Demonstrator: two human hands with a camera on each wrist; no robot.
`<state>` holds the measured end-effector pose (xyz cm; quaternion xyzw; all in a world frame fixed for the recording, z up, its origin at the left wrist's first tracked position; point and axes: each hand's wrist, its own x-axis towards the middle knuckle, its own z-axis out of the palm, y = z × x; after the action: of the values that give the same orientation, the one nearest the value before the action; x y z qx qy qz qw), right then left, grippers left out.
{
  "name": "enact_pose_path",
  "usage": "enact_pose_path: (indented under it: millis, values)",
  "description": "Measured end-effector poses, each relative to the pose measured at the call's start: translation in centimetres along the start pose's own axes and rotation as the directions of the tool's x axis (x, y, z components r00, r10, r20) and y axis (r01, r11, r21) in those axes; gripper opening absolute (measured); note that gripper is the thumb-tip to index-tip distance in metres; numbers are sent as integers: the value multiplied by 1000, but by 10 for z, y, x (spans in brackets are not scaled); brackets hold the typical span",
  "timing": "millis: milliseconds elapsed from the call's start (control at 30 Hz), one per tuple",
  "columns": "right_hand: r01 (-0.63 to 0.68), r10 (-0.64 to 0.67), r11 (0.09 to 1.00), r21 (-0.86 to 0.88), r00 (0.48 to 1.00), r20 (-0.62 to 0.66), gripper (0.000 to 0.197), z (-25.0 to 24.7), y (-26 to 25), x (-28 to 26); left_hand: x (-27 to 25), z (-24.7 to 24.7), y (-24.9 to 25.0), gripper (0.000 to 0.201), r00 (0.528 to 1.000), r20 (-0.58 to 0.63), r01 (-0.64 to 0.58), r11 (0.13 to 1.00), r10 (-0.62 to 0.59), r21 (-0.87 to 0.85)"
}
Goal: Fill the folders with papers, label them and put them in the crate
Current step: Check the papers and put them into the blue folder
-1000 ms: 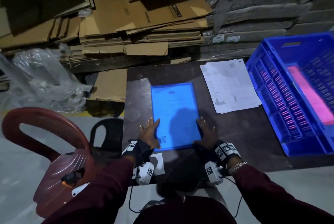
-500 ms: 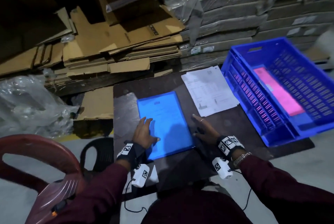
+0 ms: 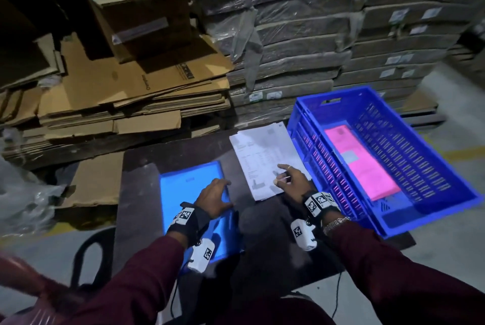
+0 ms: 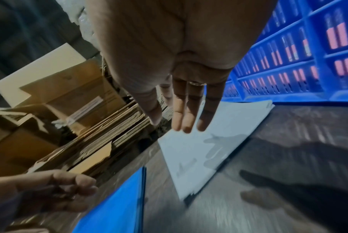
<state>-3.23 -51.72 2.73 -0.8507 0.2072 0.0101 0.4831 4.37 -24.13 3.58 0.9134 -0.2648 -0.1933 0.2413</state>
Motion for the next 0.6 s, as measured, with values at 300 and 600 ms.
enact_pose_path:
  millis: [300,600]
  values:
    - [-41,72,905,-423,996,57,62,-14,36,69,66,30,51,65,994,59,88,996,-88,3]
    - [-173,240,833,-526,969,62,97,-5,70,99,105,62,69,64,966,34,260,962,-258,-85]
